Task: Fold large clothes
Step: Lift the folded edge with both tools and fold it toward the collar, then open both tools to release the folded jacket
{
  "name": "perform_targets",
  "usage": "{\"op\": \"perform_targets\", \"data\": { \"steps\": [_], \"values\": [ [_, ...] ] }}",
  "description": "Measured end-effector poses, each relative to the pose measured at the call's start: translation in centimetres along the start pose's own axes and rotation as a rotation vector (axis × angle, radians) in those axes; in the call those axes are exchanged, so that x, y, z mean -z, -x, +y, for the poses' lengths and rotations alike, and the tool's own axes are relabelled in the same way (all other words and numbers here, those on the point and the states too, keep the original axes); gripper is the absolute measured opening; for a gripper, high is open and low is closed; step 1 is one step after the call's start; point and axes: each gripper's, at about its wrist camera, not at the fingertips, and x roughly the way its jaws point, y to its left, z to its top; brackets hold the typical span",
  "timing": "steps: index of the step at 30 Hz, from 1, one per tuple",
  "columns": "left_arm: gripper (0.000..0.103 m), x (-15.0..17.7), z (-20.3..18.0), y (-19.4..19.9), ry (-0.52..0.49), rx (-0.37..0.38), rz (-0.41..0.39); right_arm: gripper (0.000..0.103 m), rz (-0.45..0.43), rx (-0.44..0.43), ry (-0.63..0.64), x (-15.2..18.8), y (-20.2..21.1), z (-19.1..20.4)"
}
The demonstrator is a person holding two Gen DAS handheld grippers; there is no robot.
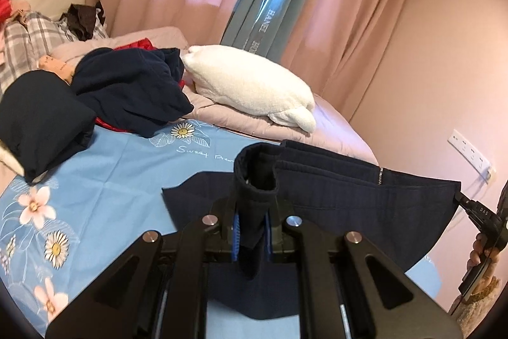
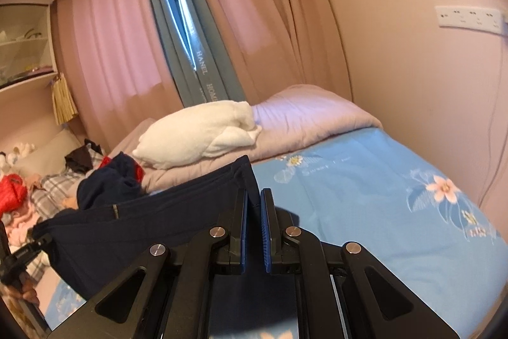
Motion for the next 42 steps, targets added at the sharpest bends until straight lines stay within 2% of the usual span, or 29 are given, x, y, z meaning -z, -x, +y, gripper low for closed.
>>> {"op": "perform_targets", "data": {
  "steps": [8,13,21,24,30,36,40,42],
  "values": [
    [0.010,-5.1,1.9,-9.1,-0.008,-0.049,0.076,0.009,0.062,0.023,0.013,-3.6,-9.3,1.2],
    [0.010,-6.1,4.1,-15.4,0.014,-0.075,0.139,0.009,0.121,0.032,-0.021,-4.3,-17.1,0.4],
    [0.010,-4.6,7.7,-26.4,0.065,-0.144,0.295,0.008,0.247,0.145,0.006,-0.1,-27.7,-1.0],
    [0.011,-2.9,8.3,-29.7,0.044,-0.195,0.343,0.008,0.302,0.190,0.002,1.8,-30.5,-1.8],
    [0.012,0.2,10.5,-33.1,0.047,-0.242,0.428,0.008,0.404,0.252,0.010,5.1,-34.2,-3.3],
    [0.015,1.4,11.1,-33.9,0.041,-0.251,0.453,0.007,0.482,0.276,-0.021,7.6,-36.1,-5.1],
    [0.023,1.9,11.3,-34.4,0.040,-0.286,0.459,0.007,0.495,0.280,-0.035,8.2,-36.3,-5.2],
    [0.032,1.8,11.3,-34.3,0.045,-0.313,0.454,0.008,0.504,0.288,-0.032,8.2,-36.1,-5.1]
  ]
}}
